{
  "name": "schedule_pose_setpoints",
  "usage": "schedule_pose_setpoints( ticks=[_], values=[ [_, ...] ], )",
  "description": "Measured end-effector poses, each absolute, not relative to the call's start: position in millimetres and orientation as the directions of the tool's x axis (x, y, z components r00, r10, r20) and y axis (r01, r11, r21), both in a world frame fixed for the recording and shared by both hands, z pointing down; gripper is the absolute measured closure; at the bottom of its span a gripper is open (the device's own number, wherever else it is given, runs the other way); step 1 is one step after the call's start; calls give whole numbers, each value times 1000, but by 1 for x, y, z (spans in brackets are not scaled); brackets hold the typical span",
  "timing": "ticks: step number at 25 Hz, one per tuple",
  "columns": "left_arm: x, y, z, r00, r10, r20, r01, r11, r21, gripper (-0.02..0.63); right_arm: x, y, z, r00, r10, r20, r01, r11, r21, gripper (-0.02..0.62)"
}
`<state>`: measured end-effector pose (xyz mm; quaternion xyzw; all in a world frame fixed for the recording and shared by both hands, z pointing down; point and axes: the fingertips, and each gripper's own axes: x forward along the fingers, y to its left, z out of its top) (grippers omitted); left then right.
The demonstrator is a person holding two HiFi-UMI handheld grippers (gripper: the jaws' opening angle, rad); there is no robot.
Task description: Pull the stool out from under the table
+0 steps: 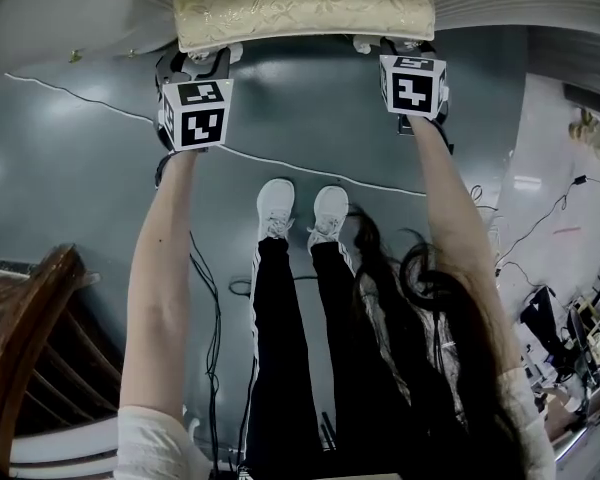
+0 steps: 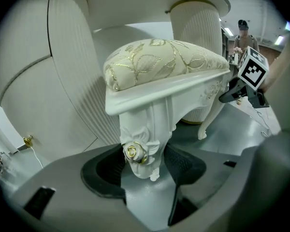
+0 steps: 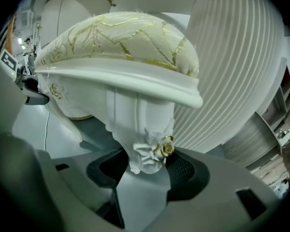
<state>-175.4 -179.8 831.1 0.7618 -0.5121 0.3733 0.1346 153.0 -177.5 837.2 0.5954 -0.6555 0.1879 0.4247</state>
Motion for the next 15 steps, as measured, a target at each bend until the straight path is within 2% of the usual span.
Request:
schedule_pose_setpoints(
  ticks=[9, 15],
  values=[
    [-177, -179, 835, 267, -675, 687, -836, -517, -183, 344, 152, -170, 841, 103, -578, 810, -949, 187, 254, 339],
    [-175, -179, 831, 228, -673, 704, -864, -474, -173, 344, 153, -171, 840, 66, -604, 794, -942, 225, 249, 339]
  ],
)
